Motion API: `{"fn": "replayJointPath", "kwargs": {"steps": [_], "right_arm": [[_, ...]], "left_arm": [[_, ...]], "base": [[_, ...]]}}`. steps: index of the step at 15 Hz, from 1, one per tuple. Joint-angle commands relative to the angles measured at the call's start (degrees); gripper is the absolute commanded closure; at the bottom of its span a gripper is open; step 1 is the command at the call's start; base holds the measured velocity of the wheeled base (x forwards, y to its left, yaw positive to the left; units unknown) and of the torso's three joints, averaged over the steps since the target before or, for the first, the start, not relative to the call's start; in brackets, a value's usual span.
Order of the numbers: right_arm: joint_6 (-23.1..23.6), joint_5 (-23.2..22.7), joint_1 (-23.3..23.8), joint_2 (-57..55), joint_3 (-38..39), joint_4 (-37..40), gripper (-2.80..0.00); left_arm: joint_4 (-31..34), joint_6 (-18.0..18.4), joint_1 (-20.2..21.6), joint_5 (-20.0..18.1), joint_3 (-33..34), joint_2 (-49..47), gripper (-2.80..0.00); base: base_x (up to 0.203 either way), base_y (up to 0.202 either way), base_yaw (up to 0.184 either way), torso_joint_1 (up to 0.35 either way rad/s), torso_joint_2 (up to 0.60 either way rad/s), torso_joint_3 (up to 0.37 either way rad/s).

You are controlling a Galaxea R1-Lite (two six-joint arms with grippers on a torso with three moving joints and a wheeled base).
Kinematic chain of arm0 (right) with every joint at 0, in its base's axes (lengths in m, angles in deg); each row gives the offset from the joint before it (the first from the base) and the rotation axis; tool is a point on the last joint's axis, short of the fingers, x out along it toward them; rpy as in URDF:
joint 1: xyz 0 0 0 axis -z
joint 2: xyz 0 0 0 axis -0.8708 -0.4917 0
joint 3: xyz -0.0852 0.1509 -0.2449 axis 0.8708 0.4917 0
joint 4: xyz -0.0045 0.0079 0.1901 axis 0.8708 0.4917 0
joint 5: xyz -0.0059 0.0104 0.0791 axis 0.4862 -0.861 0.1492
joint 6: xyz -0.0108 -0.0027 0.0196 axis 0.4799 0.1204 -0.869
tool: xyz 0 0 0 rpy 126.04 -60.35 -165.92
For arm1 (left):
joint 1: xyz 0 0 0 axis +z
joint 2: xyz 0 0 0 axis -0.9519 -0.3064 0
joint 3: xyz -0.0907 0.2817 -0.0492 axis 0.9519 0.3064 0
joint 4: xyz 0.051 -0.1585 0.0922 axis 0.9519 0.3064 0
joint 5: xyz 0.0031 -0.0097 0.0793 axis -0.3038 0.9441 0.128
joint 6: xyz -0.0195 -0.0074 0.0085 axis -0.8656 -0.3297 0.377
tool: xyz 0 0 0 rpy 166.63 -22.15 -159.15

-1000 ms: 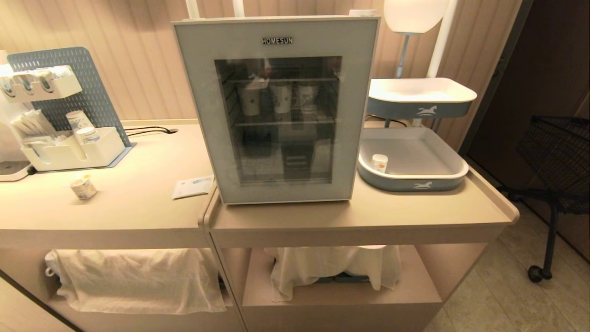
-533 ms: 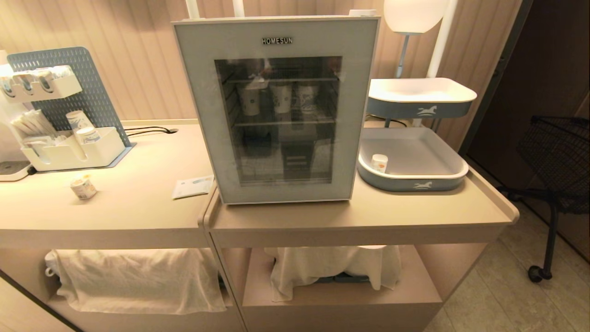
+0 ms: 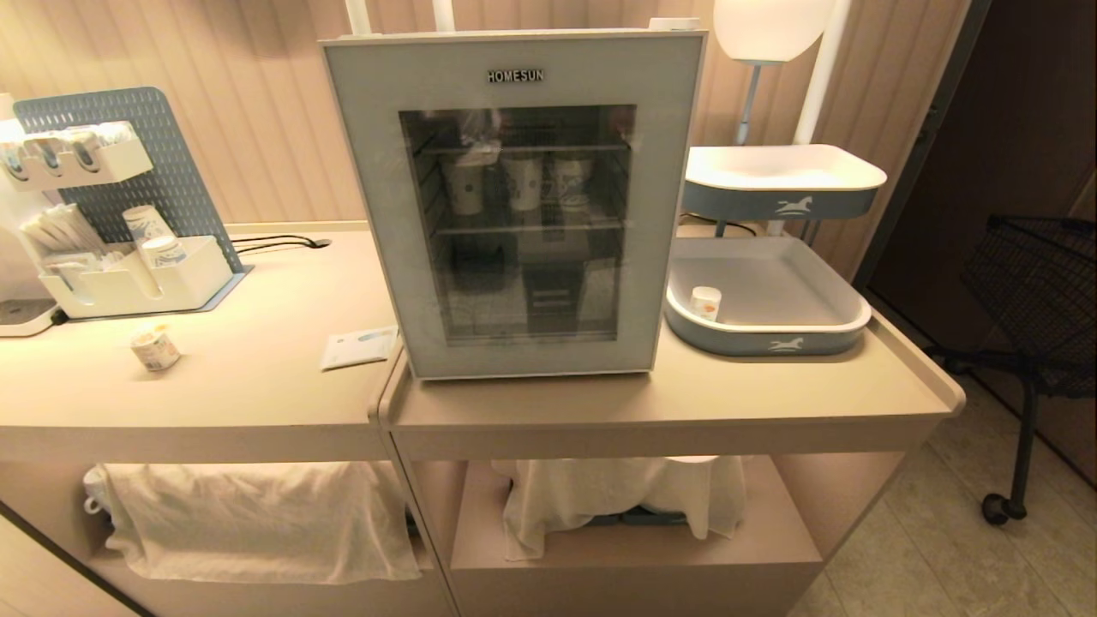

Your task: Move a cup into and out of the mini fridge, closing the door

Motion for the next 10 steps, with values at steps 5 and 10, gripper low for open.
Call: {"fn": "replayJointPath", "kwargs": {"steps": [5,10], "right_arm": [[0.0,0.0,0.0,-0.1,0.0,0.0,0.00],[0.0,0.0,0.0,-0.1,0.0,0.0,0.00]], "left_arm": [[0.0,0.0,0.0,0.0,0.1,0.0,0.00],[0.0,0.0,0.0,0.0,0.1,0.0,0.00]], "base": [[0.000,0.000,0.000,0.000,0.00,0.000],[0.000,0.000,0.000,0.000,0.00,0.000]]}}
